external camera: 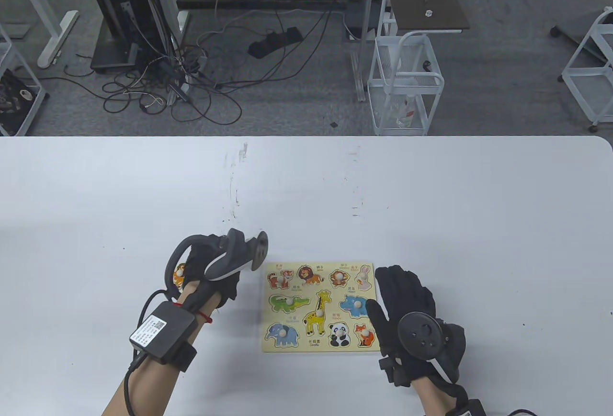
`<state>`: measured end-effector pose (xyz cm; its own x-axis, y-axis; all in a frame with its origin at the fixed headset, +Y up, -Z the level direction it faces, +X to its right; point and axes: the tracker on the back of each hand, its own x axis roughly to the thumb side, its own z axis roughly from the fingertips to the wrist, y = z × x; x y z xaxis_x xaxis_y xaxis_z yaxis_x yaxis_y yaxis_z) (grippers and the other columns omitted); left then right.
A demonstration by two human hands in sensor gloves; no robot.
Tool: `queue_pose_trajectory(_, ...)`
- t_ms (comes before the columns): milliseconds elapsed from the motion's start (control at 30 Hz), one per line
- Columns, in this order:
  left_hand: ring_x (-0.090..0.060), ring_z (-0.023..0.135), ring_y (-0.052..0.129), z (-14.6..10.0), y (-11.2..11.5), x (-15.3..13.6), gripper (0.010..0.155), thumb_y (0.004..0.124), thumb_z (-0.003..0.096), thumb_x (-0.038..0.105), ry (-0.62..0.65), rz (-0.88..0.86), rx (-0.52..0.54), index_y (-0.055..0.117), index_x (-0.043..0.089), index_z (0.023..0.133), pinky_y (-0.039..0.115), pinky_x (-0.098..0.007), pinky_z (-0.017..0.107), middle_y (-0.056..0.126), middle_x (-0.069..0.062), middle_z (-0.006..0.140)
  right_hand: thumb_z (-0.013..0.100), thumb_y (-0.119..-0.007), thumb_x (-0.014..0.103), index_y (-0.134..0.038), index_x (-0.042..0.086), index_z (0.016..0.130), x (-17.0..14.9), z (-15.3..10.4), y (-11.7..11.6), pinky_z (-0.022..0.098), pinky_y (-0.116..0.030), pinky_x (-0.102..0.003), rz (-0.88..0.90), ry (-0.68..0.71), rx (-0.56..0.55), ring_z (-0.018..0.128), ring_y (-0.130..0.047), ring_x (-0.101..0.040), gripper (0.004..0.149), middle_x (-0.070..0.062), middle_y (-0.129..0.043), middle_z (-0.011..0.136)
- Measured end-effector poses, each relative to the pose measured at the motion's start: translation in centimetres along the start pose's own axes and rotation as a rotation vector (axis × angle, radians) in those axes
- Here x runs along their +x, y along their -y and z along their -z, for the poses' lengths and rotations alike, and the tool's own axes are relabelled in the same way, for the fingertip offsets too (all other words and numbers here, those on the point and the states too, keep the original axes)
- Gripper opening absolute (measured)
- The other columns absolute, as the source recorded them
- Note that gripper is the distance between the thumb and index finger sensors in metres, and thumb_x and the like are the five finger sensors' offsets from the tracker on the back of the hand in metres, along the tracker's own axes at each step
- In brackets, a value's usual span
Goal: Fit puzzle pieces into frame
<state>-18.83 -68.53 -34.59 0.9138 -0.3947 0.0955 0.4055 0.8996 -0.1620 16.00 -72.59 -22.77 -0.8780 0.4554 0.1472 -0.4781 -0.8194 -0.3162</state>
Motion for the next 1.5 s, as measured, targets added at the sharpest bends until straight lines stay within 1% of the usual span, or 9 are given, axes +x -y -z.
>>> queue_pose_trajectory(167,-0.016,0.071,0.108,-0.2,2.4,-2.6,0.053,0.095,0.035,0.047,-0.063,0.045,-0.04,0.089,0.037,0.087,0.079,-0.045,0.069,0.098,0.004,0.089,0.041,-0.078,0.052,-0.064,0.026,0.101,0.0,0.0,-0.1,0.064,-0.056,-0.067,-0.003,-0.002,0.011,0.094,-0.071,-0.049,0.067,-0.008,-0.066,0.104)
queue_pose_trajectory(267,-0.016,0.072,0.107,0.0,3.8,-3.7,0.055,0.095,0.0353,0.047,-0.086,-0.007,-0.083,0.088,0.037,0.088,0.079,-0.045,0.069,0.097,0.004,0.09,0.041,-0.078,0.052,-0.064,0.026,0.101,0.1,0.0,-0.1,0.064,-0.057,-0.067,-0.006,0.002,0.013,0.094,-0.071,-0.049,0.067,-0.008,-0.066,0.104)
queue_pose_trajectory(333,-0.016,0.071,0.107,0.2,4.5,-4.1,0.054,0.095,0.0356,0.046,-0.101,-0.014,-0.1,0.088,0.036,0.088,0.079,-0.045,0.069,0.097,0.003,0.09,0.041,-0.078,0.052,-0.064,0.026,0.101,0.2,-0.1,-0.1,0.064,-0.057,-0.067,-0.008,0.007,0.01,0.094,-0.071,-0.049,0.067,-0.008,-0.066,0.104)
queue_pose_trajectory(467,-0.015,0.07,0.109,0.6,5.8,-4.6,0.056,0.095,0.0362,0.045,-0.13,0.032,-0.12,0.085,0.035,0.09,0.08,-0.044,0.068,0.099,0.003,0.088,0.041,-0.078,0.052,-0.064,0.026,0.101,0.3,-0.1,-0.3,0.063,-0.057,-0.067,-0.019,0.01,0.024,0.095,-0.07,-0.049,0.067,-0.008,-0.066,0.104)
queue_pose_trajectory(767,-0.013,0.064,0.111,1.4,7.5,-5.3,0.051,0.095,0.0364,0.044,-0.157,0.025,-0.147,0.088,0.036,0.086,0.083,-0.043,0.066,0.104,0.004,0.081,0.041,-0.078,0.052,-0.064,0.026,0.101,0.2,-0.1,-0.6,0.063,-0.057,-0.068,-0.027,0.008,0.04,0.095,-0.07,-0.05,0.067,-0.008,-0.066,0.104)
queue_pose_trajectory(1100,-0.012,0.062,0.112,1.5,7.7,-5.5,0.048,0.095,0.0364,0.045,-0.138,0.011,-0.12,0.09,0.035,0.083,0.083,-0.043,0.066,0.105,0.006,0.078,0.041,-0.078,0.052,-0.064,0.026,0.101,0.4,-0.1,-0.8,0.063,-0.057,-0.068,-0.033,0.01,0.059,0.094,-0.07,-0.05,0.067,-0.008,-0.066,0.104)
queue_pose_trajectory(1233,-0.012,0.062,0.111,0.7,7.4,-5.8,0.048,0.095,0.0369,0.045,-0.133,-0.04,-0.068,0.09,0.034,0.084,0.083,-0.043,0.066,0.105,0.004,0.078,0.041,-0.078,0.052,-0.064,0.026,0.101,0.4,-0.1,-0.9,0.063,-0.057,-0.068,-0.027,0.009,0.064,0.094,-0.07,-0.05,0.067,-0.008,-0.066,0.104)
queue_pose_trajectory(1333,-0.013,0.062,0.111,-0.6,6.3,-5.9,0.049,0.095,0.0368,0.045,-0.115,-0.08,-0.014,0.09,0.034,0.084,0.083,-0.043,0.066,0.104,0.005,0.078,0.041,-0.078,0.052,-0.064,0.026,0.101,0.6,-0.2,-1.0,0.063,-0.057,-0.068,-0.02,0.019,0.072,0.094,-0.07,-0.05,0.067,-0.008,-0.066,0.104)
queue_pose_trajectory(1500,-0.013,0.062,0.11,-3.5,3.5,-5.3,0.049,0.094,0.0374,0.045,-0.061,-0.22,0.108,0.089,0.033,0.085,0.082,-0.044,0.066,0.103,0.004,0.079,0.041,-0.078,0.052,-0.064,0.026,0.101,1.6,-0.5,-1.2,0.063,-0.057,-0.068,-0.004,0.063,0.074,0.094,-0.07,-0.05,0.067,-0.008,-0.066,0.104)
